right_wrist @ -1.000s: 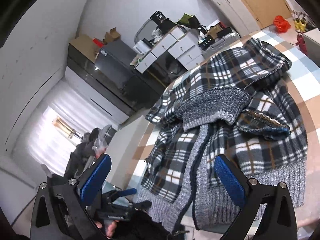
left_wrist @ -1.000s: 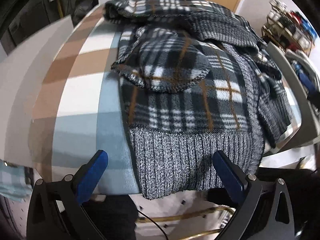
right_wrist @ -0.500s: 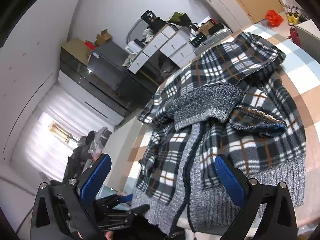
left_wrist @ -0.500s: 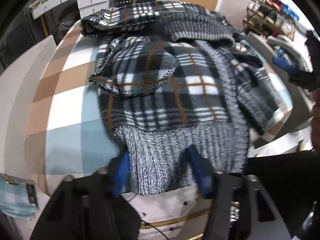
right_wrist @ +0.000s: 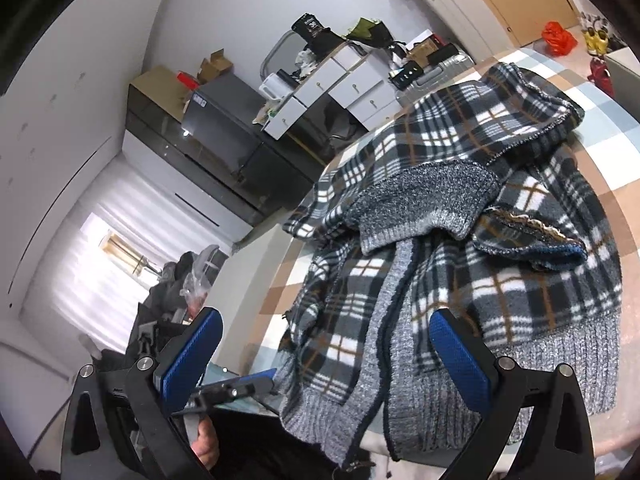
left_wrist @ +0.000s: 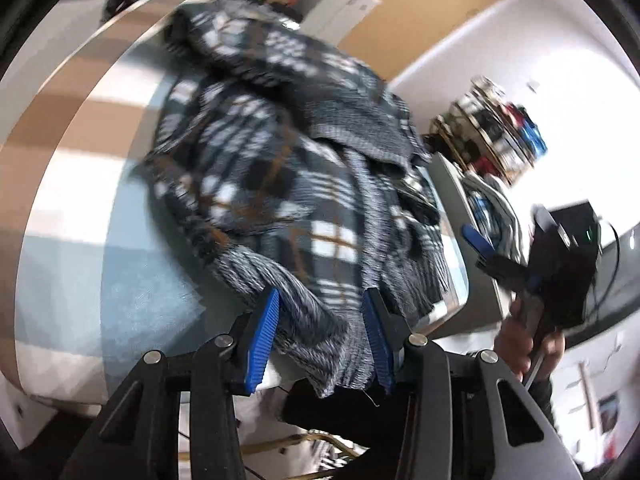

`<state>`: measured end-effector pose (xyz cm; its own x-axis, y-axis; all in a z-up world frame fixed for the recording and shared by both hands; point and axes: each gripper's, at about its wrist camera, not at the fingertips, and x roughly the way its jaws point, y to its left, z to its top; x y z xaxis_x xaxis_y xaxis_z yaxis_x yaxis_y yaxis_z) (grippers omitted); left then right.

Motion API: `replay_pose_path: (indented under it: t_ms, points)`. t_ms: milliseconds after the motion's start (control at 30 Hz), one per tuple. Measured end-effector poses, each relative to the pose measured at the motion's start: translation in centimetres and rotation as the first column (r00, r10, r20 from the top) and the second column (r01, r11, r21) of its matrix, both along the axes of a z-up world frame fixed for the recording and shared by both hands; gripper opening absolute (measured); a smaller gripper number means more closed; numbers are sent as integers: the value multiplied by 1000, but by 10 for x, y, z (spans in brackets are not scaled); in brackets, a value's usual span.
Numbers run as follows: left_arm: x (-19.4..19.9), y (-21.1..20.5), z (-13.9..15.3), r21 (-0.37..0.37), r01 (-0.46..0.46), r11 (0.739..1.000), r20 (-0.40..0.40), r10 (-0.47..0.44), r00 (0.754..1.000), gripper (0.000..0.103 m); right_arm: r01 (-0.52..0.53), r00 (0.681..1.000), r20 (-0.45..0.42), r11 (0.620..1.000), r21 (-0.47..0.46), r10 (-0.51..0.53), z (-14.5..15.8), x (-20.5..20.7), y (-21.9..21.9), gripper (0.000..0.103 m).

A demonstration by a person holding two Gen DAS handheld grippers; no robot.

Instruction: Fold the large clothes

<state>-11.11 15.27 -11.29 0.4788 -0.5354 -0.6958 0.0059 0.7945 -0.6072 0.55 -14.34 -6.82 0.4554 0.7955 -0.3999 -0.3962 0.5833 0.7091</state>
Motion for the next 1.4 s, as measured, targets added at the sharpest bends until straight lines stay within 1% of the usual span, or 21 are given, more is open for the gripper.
replay_pose_path:
  t_ms: [100,200,233,367,400,467,500,600,633,667,700,767,833,933,1000,1067,1167,1267,1333,1367,1400]
  points:
    - [2,6,-10,-4,-38,999,-67,38,997,37,2,1000,3,1000,8,-2,1,-1,-1,103]
    - [-2,10,-14,45,-62,997,-93,66,993,38,5,1000,8,1000,18,-5,3,-2,-3,103]
    - [-3,8,-14,63,-60,996,-94,66,993,41,6,1000,9,1000,21,-6,4,-2,-3,103]
    - [-7,-3,-8,156,-53,986,-59,63,996,41,6,1000,15,999,36,-6,6,-4,-6,103]
    - [-6,-6,-9,170,-59,984,-53,69,996,41,4,1000,17,999,40,-5,7,-5,-7,103]
    - [-4,-11,-9,175,-49,983,-46,58,997,43,1,1000,20,999,45,-2,8,-6,-7,103]
    - [-2,-10,-11,165,-44,985,-46,52,998,43,-2,1000,22,999,47,1,9,-6,-7,103]
    - [5,-6,-17,103,-43,994,-46,48,998,42,-12,1000,26,999,53,11,11,-6,-6,103]
    - [8,-4,-17,87,-43,995,-50,47,998,36,-16,999,29,998,56,14,11,-7,-6,103]
    - [9,-3,-16,73,-46,996,-52,50,997,16,-17,999,31,998,56,15,12,-7,-5,103]
    - [12,-2,-16,63,-42,997,-59,46,997,6,-17,999,33,998,54,15,12,-7,-5,103]
    - [16,0,-13,21,-44,999,-67,46,997,5,-19,999,33,999,50,17,12,-8,-5,103]
    - [19,3,-1,-12,-50,999,-33,50,998,5,-17,999,35,999,42,15,12,-9,-5,103]
    - [22,8,20,-90,-51,995,20,53,998,5,-13,999,34,999,36,12,11,-9,-7,103]
    - [26,8,27,-119,-52,992,25,56,998,5,-6,1000,26,999,33,5,10,-8,-9,103]
    - [27,7,27,-130,-53,990,14,55,998,5,-3,1000,16,1000,27,3,8,-6,-8,103]
    - [24,8,20,-126,-62,990,-26,59,998,5,-19,1000,3,999,-35,19,4,-5,0,103]
    - [18,13,14,-173,-83,981,-55,75,996,5,-62,998,18,982,-177,66,-2,-11,24,103]
    - [14,17,14,-188,-99,977,-74,87,993,5,-129,987,49,945,-302,151,-6,-21,50,103]
    - [14,19,16,-190,-101,977,-77,87,993,5,-170,977,63,919,-357,205,-8,-29,64,103]
    - [15,19,17,-188,-100,977,-79,87,993,5,-198,967,72,898,-393,245,-10,-35,74,103]
